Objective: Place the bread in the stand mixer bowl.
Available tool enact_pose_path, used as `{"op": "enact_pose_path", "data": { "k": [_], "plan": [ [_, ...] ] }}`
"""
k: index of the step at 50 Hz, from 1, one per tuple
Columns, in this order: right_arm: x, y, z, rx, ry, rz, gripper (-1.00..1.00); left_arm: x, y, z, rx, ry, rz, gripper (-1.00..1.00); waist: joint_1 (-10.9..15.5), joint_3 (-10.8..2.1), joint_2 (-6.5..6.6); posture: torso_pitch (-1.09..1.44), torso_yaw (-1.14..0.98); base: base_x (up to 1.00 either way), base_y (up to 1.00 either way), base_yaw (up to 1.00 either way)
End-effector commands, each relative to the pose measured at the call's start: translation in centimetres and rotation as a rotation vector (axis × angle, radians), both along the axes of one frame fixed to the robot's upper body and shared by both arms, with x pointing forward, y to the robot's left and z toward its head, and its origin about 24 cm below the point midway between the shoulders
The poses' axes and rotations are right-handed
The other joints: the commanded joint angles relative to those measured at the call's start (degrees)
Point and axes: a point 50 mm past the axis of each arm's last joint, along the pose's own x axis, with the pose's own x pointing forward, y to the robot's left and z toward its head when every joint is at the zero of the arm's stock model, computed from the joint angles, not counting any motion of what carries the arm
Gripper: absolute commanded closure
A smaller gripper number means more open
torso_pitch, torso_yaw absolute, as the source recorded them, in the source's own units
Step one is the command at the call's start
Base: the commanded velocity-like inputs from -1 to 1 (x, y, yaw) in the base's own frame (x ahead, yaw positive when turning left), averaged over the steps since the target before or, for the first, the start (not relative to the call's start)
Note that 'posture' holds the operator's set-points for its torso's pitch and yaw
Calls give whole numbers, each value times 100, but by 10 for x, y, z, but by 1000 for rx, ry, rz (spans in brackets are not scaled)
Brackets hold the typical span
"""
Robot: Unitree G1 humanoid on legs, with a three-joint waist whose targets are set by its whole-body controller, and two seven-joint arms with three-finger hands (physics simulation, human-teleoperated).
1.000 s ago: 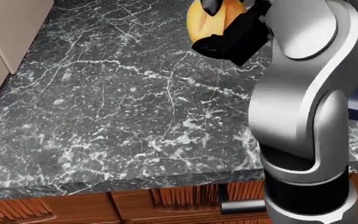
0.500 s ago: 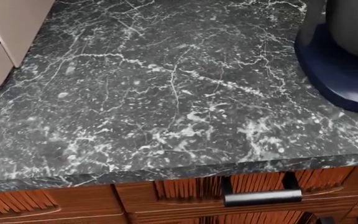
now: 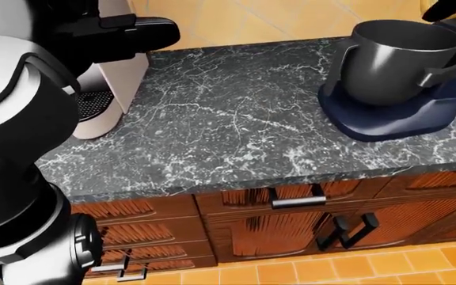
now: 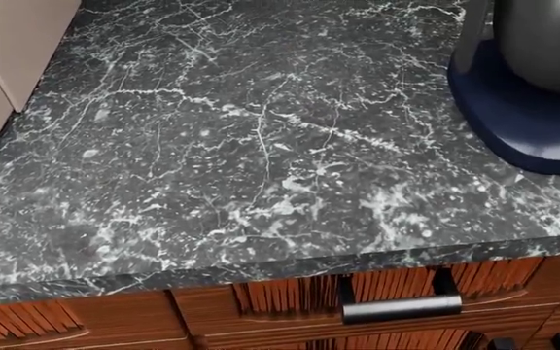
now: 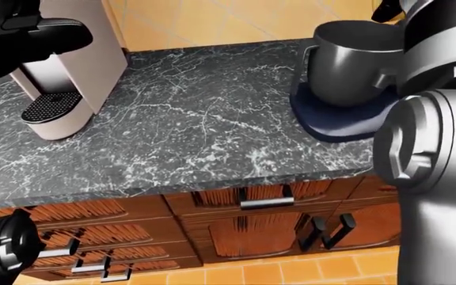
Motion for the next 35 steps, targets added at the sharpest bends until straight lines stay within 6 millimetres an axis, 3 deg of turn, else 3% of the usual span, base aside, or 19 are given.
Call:
{"op": "enact_pose_path", "data": {
  "k": [1, 17, 26, 35],
  "plan": [
    [-10, 7, 25, -74, -85, -5, 100, -7, 2, 12, -13, -68, 6, -100, 9, -175, -45, 0, 0, 0, 0, 0],
    [-2, 13, 18, -265, -145, -19, 100, -8, 2, 13, -14, -70, 4, -100, 36, -187, -70, 0, 0, 0, 0, 0],
    [12, 18, -5, -287, -137, 22, 100, -6, 3, 12, -15, -70, 4, -100, 52, -210, -97, 0, 0, 0, 0, 0],
    [12, 20, -3, -307, -148, 24, 100, -6, 2, 12, -13, -70, 4, -100, 70, -218, -100, 0, 0, 0, 0, 0]
  ]
}}
